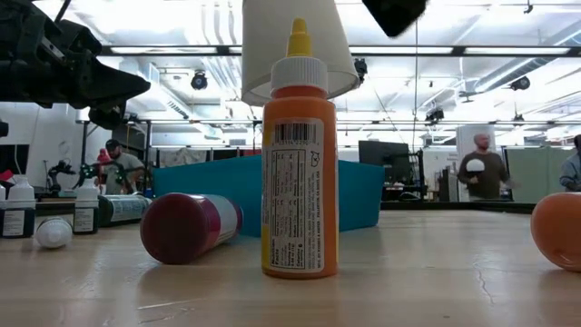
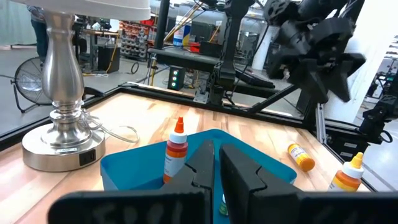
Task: Pick & Place food coloring
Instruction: Put the large yellow food coloring bottle into the blue container
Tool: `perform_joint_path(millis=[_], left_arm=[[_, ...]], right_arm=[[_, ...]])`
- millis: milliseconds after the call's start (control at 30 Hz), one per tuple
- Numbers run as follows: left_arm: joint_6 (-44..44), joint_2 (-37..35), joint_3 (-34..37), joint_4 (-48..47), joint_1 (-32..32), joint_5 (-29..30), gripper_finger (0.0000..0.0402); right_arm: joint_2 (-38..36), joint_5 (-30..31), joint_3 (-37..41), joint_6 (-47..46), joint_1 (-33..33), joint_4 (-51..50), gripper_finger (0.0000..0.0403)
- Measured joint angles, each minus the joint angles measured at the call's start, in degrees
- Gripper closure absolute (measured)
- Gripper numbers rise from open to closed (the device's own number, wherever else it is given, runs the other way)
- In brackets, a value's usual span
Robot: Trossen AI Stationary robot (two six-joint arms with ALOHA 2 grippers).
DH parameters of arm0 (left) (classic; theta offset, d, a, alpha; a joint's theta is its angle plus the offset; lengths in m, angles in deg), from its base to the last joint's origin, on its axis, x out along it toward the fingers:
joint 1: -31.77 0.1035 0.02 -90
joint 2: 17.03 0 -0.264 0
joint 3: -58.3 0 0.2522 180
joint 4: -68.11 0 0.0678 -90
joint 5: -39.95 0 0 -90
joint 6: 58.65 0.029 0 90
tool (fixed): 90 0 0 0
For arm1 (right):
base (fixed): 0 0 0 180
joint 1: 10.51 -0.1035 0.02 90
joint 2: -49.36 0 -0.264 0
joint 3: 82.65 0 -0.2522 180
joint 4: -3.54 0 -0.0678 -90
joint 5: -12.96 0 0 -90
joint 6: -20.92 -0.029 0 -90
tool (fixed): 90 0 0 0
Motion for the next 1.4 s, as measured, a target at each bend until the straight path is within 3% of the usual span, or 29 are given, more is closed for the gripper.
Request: perform_joint_path(millis=[300, 933, 1400], left_arm=[[0.0, 0.2, 0.0, 0.0, 0.0, 0.0, 0.0402], [0.0, 0.3, 0.0, 0.0, 0.0, 0.0, 0.0402], [0.0, 0.3, 0.0, 0.0, 0.0, 0.0, 0.0402]], right_arm=[[1.1, -0.1, -9.6, -0.1, 0.0, -12.9, 0.0195], [10.0, -3.5, -29.6, -0.2, 0.2, -23.7, 0.0195], [21.1, -3.8, -43.1, 8.6, 0.0, -37.9, 0.0195]])
